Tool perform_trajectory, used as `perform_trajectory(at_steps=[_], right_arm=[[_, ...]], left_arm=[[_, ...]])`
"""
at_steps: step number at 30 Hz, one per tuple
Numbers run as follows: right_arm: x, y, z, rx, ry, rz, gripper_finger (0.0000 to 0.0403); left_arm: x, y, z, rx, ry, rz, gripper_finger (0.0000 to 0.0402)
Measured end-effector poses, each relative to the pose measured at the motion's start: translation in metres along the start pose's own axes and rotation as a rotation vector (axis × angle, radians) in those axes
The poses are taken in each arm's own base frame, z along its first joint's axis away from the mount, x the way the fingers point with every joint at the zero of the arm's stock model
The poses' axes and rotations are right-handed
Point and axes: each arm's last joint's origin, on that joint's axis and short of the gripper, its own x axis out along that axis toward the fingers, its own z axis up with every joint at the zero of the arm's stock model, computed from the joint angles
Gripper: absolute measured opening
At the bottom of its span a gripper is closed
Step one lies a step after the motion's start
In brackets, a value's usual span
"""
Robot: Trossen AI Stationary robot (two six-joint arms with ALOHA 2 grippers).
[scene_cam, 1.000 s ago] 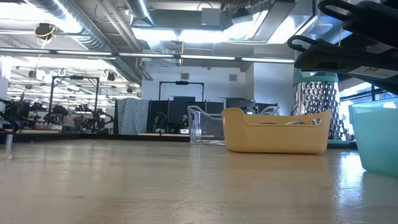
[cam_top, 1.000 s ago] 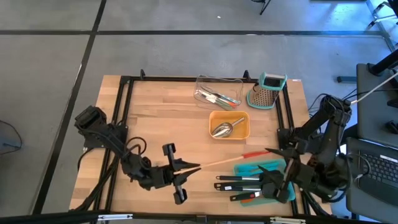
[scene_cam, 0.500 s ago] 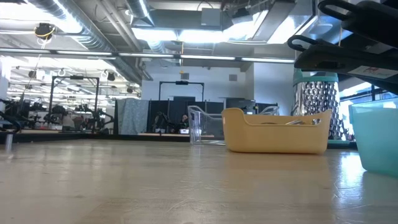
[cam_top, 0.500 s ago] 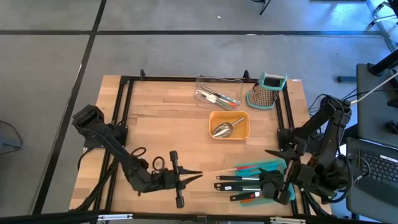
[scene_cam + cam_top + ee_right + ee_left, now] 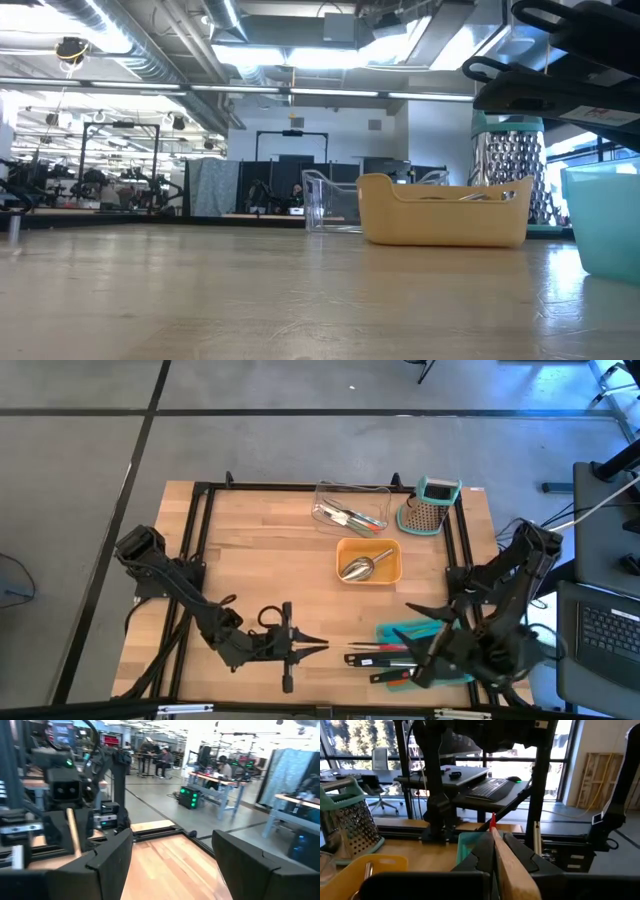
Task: Pick & Place Kitchen Items
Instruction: Put the red spatula into the green bin
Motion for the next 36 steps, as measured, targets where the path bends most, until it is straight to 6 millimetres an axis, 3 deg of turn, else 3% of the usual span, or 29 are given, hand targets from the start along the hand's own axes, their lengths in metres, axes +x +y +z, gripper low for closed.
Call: perform_trajectory(at_steps=[5,12,16,24,36], right_arm=[[0.012,0.017,-0.015,-0.005,-0.026,0.015,0.0273],[0.030,0.042,-0.041,0.009,-0.094,0.322,0.0273],[0.059,0.044,-0.061,0.040,0.029,0.499,0.0273],[0.115,0.029,-0.087,0.159,0.350,0.706,0.0273],[0.127,0.032,-0.116,0.117,0.595,0.879,0.0272]], left_arm=[[0.000,0.001,-0.005,-0.013,0.041,0.001,0.0012],[0.000,0.002,-0.012,-0.038,0.094,0.014,0.0012],[-0.004,-0.003,-0.012,-0.058,0.101,-0.031,0.0012],[-0.006,-0.005,-0.015,-0.073,0.130,-0.063,0.0012],[-0.003,-0.002,-0.016,-0.075,0.143,-0.056,0.0012]])
